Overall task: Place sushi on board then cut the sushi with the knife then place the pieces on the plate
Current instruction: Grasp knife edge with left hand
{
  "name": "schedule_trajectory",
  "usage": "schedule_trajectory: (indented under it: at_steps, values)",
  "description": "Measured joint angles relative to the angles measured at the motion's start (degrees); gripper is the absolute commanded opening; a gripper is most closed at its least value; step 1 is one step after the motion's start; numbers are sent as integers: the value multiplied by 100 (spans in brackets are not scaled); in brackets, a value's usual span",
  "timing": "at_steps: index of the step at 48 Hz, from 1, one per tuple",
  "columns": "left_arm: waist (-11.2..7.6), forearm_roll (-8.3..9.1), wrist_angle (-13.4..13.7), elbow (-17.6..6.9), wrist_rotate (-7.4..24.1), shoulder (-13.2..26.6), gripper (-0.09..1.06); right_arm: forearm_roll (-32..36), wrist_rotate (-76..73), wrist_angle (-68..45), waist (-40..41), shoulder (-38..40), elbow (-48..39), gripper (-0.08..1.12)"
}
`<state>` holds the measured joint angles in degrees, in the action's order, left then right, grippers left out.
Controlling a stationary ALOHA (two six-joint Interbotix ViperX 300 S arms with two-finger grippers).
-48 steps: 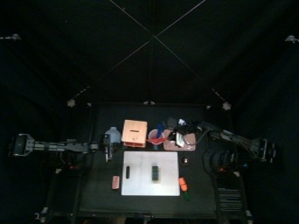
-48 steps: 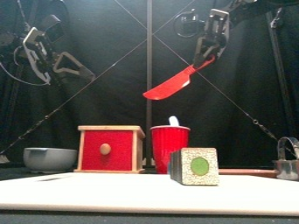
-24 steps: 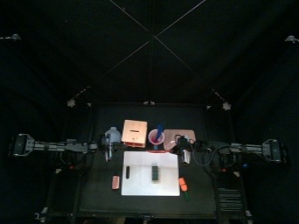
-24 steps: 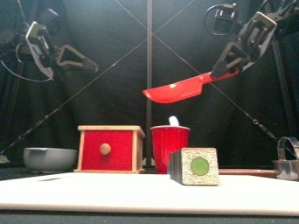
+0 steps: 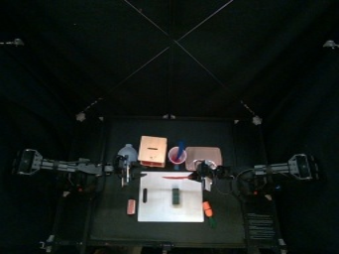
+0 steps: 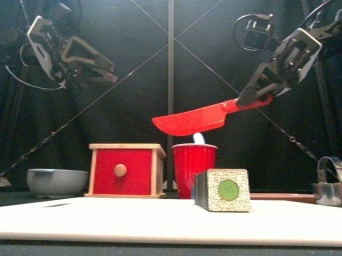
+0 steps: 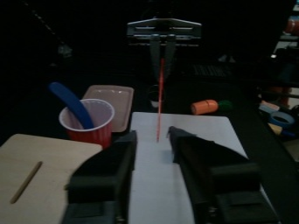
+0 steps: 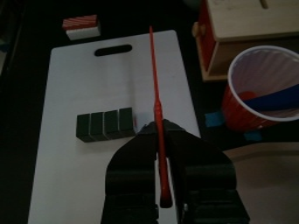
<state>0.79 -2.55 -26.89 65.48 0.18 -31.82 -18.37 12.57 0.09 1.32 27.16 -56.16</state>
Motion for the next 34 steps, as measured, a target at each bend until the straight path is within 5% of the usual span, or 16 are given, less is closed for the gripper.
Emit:
schedule_trajectory:
  at_steps: [5, 17, 28, 34]
  values:
    - [-97, -9, 413, -246, 0, 185, 105, -26, 0, -35, -44, -114, 0, 36]
    - [-105, -9, 1512, -905, -26, 940, 103, -97, -9, -185, -114, -237, 26, 36]
    - [-132, 0, 1749, -1415, -9, 1775, 103, -158, 0, -325, -193, -272, 26, 36]
    - [-132, 149, 1775, -1626, 9, 2162, 103, -167, 0, -396, -246, -290, 26, 36]
